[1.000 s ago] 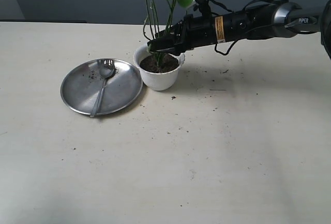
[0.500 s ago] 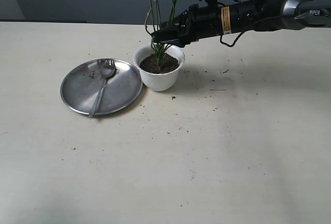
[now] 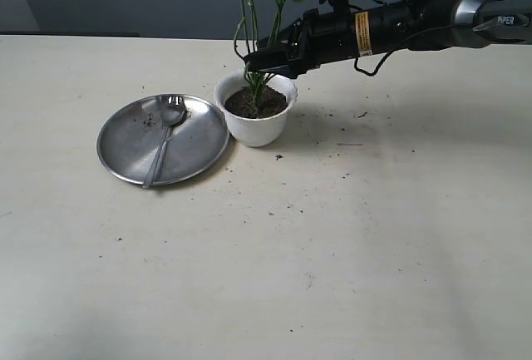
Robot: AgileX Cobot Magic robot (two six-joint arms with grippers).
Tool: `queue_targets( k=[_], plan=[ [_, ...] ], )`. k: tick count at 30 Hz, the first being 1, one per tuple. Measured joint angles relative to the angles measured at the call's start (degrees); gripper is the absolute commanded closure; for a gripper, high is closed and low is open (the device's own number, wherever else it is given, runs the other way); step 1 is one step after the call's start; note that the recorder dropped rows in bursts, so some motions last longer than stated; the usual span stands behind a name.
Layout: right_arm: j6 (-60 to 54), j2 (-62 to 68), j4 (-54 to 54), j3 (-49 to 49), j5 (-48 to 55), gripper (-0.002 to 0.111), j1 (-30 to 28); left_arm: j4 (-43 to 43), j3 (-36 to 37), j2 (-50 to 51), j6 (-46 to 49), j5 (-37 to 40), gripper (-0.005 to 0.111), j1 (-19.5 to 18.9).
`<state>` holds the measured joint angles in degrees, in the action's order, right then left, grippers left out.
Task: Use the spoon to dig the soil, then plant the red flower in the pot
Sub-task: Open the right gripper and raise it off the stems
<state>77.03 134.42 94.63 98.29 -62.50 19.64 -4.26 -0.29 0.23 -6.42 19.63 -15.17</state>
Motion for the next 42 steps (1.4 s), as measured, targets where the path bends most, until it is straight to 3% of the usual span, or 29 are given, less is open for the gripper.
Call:
queue_targets(
  k=[17, 24, 42],
  plan=[
    [1.0, 0.0, 1.5, 0.0, 1.2, 0.053, 0.0, 0.0, 0.0, 0.0, 0.0, 0.0, 0.106, 0.0],
    [1.0, 0.0, 1.5, 0.0, 1.2, 0.045, 0.0, 0.0, 0.0, 0.0, 0.0, 0.0, 0.106, 0.0],
    [1.2, 0.0, 0.4, 0.0, 0.7, 0.045, 0.0, 0.0, 0.0, 0.0, 0.0, 0.0, 0.106, 0.0]
  ],
)
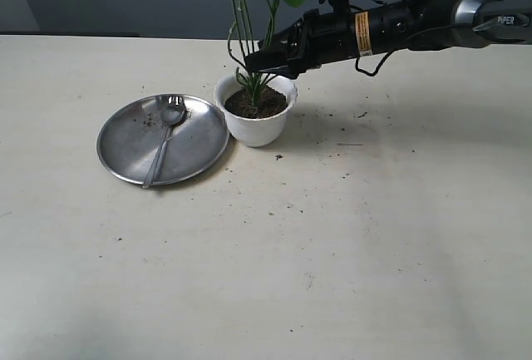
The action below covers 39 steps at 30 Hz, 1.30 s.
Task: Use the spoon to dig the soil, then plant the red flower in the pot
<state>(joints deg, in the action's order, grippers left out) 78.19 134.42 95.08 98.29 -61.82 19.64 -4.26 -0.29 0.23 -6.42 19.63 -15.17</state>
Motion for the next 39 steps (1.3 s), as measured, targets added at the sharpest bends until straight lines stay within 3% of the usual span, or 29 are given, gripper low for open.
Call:
queue_targets(
  k=[39],
  plan=[
    [4.0, -2.9, 4.7, 0.0, 2.2, 0.045, -0.7, 0.0, 0.0, 0.0, 0.0, 0.0, 0.106, 0.0]
  ],
)
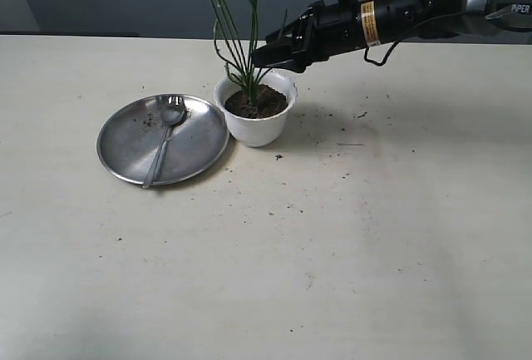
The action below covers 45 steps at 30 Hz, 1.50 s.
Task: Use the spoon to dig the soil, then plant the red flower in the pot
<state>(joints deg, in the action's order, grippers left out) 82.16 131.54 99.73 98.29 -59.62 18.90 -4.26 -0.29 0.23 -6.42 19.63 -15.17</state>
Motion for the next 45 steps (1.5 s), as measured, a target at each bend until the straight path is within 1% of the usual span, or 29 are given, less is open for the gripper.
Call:
queue_targets(
  k=[3, 5, 15, 27, 28, 32, 33, 37, 39, 40, 45],
  plan=[
    [1.2, -1.0, 0.2, 0.0, -1.8, 0.045, -2.7, 0.0, 0.0, 0.0, 0.0, 0.0, 0.106, 0.0],
    [1.6, -1.3, 0.3, 0.0, -2.8, 0.045, -3.5, 0.0, 0.0, 0.0, 0.0, 0.0, 0.106, 0.0],
    [2.1, -1.4, 0.4, 0.0, -3.6, 0.045, -4.3, 0.0, 0.0, 0.0, 0.0, 0.0, 0.106, 0.0],
    [4.9, -3.3, 0.4, 0.0, -5.0, 0.045, -7.9, 0.0, 0.0, 0.0, 0.0, 0.0, 0.106, 0.0],
    [5.5, -3.8, 0.4, 0.0, -4.4, 0.047, -8.5, 0.0, 0.0, 0.0, 0.0, 0.0, 0.106, 0.0],
    [8.5, -5.7, 0.4, 0.0, -2.2, 0.063, -10.5, 0.0, 0.0, 0.0, 0.0, 0.0, 0.106, 0.0],
    [9.5, -6.2, 0.4, 0.0, -1.8, 0.065, -11.2, 0.0, 0.0, 0.0, 0.0, 0.0, 0.106, 0.0],
    [12.7, -7.7, 0.4, 0.0, -0.2, 0.066, -13.8, 0.0, 0.0, 0.0, 0.0, 0.0, 0.106, 0.0],
    [15.4, -8.6, 0.4, -0.1, 1.9, 0.068, -14.7, 0.0, 0.0, 0.0, 0.0, 0.0, 0.106, 0.0],
    [16.7, -9.1, 0.4, -0.1, 3.1, 0.07, -15.1, 0.0, 0.0, 0.0, 0.0, 0.0, 0.106, 0.0],
    [20.1, -11.3, 0.4, -0.1, 8.5, 0.086, -16.2, 0.0, 0.0, 0.0, 0.0, 0.0, 0.106, 0.0]
  ],
)
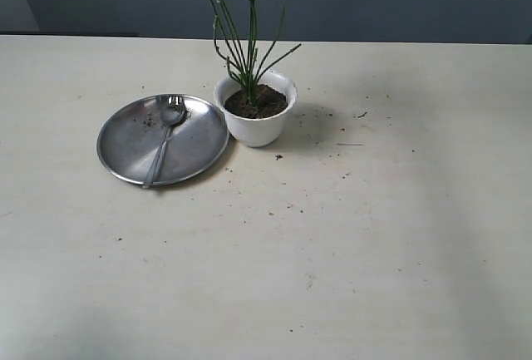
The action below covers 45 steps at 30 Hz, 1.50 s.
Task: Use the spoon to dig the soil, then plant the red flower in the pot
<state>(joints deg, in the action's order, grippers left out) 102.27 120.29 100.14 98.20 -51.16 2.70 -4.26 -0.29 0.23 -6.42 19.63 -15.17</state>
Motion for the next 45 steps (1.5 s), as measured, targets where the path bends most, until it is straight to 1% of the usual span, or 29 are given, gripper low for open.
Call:
queue_targets(
  k=[8, 15, 22, 24, 29, 36, 45],
  plan=[
    [0.5, -1.9, 0.0, 0.0, 5.4, 0.108, 0.0, 0.0, 0.0, 0.0, 0.0, 0.0, 0.106, 0.0],
    [1.3, -1.9, 0.0, 0.0, 11.3, 0.109, 0.0, 0.0, 0.0, 0.0, 0.0, 0.0, 0.106, 0.0],
    [9.0, -2.1, 0.0, -0.1, 19.2, 0.109, 0.0, 0.0, 0.0, 0.0, 0.0, 0.0, 0.106, 0.0],
    [9.8, -3.3, 0.0, -1.7, 24.6, 0.109, 0.0, 0.0, 0.0, 0.0, 0.0, 0.0, 0.106, 0.0],
    [6.2, -11.4, -0.1, -9.2, 35.6, 0.109, 0.0, 0.0, 0.0, 0.0, 0.0, 0.0, 0.106, 0.0],
    [5.5, -22.7, -0.2, -18.6, 43.3, 0.109, 0.0, 0.0, 0.0, 0.0, 0.0, 0.0, 0.106, 0.0],
    [5.5, -26.0, -0.2, -18.8, 49.1, 0.109, 0.0, 0.0, 0.0, 0.0, 0.0, 0.0, 0.106, 0.0]
  ],
)
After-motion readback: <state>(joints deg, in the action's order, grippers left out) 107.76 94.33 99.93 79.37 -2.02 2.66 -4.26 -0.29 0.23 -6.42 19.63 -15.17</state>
